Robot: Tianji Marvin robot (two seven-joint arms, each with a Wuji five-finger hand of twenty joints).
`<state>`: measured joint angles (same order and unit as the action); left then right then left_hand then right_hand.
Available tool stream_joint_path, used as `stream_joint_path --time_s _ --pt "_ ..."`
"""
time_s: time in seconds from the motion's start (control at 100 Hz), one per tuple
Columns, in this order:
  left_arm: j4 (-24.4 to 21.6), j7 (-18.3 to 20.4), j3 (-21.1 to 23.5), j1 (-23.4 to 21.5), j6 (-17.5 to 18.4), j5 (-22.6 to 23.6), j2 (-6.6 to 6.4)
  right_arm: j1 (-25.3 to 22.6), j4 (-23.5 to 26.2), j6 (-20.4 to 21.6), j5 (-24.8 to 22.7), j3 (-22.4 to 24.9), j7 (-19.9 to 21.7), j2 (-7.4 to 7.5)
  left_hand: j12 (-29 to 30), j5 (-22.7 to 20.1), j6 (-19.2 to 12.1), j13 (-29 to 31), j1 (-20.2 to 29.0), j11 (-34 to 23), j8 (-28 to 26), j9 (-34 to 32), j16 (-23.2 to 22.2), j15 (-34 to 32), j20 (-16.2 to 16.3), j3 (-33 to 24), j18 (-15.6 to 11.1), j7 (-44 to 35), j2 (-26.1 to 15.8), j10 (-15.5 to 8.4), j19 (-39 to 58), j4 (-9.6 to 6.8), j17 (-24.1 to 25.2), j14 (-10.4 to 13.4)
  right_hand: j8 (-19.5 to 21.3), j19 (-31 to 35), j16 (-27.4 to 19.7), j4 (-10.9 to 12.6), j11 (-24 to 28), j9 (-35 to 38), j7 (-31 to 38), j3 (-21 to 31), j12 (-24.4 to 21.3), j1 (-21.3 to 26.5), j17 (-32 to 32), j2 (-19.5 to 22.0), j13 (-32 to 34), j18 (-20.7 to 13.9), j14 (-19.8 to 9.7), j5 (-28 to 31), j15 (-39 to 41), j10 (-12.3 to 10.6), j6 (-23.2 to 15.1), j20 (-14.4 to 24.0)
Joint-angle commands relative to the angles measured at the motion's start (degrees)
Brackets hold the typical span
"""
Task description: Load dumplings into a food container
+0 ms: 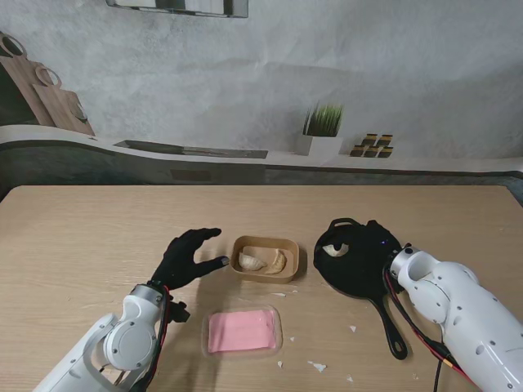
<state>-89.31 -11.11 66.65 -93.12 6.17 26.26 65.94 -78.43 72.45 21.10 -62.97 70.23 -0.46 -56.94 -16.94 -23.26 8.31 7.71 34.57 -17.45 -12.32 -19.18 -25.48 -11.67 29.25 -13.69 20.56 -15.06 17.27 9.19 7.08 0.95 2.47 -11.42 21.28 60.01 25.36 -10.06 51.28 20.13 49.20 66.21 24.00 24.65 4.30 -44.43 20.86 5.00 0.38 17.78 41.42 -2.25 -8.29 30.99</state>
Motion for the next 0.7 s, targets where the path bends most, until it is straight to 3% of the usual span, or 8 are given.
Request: stream_joint_path --time_s 0.0,0.33,0.69 --pt "-0.14 0.56 0.18 -0.56 -0.32 0.10 0.26 0.31 -0.42 -0.58 -0.08 -0.63 0.32 -0.58 0.78 1.42 -0.19 -1.75 0.39 -0.29 -0.28 1.30 0.51 -0.38 1.43 0.90 -1.00 0.31 -1.30 -0.69 0.12 -0.45 0.68 0.77 -1.06 1.01 0.61 0.66 0.48 -0.56 0.60 0.87 0.36 -0.59 0.30 -1.33 0.28 -0.70 -1.12 -1.61 0.65 -0.36 1.28 1.11" --pt "-0.75 0.33 0.46 -1.40 -1.10 0.56 0.24 1.56 -1.88 -1.32 -0.45 -2.41 -4.88 -1.01 0.76 1.44 -0.28 -1.70 0.33 -0.31 -0.28 1.32 0.47 -0.28 1.51 0.85 -1.09 0.29 -1.26 -0.72 0.00 -0.43 1.00 0.78 -1.01 4.62 1.75 0.77 1.93 -0.31 2.11 2.24 0.96 0.00 1.17 -1.46 0.82 -1.53 -0.97 -1.46 2.91 -0.29 2.00 1.73" --pt "-0.27 0.44 0.24 -1.17 -1.03 0.50 0.23 4.02 -4.19 -4.50 0.90 -5.83 -3.18 -1.07 0.74 1.51 -0.14 -1.74 0.35 -0.31 -0.30 1.33 0.42 -0.16 1.60 0.77 -1.06 0.29 -1.13 -0.71 -0.11 -0.42 1.32 0.84 -1.25 5.17 1.70 0.89 1.85 -1.49 2.06 2.31 0.84 0.37 0.86 -1.11 -0.10 -1.80 -1.25 -2.48 2.72 -0.54 2.24 1.26"
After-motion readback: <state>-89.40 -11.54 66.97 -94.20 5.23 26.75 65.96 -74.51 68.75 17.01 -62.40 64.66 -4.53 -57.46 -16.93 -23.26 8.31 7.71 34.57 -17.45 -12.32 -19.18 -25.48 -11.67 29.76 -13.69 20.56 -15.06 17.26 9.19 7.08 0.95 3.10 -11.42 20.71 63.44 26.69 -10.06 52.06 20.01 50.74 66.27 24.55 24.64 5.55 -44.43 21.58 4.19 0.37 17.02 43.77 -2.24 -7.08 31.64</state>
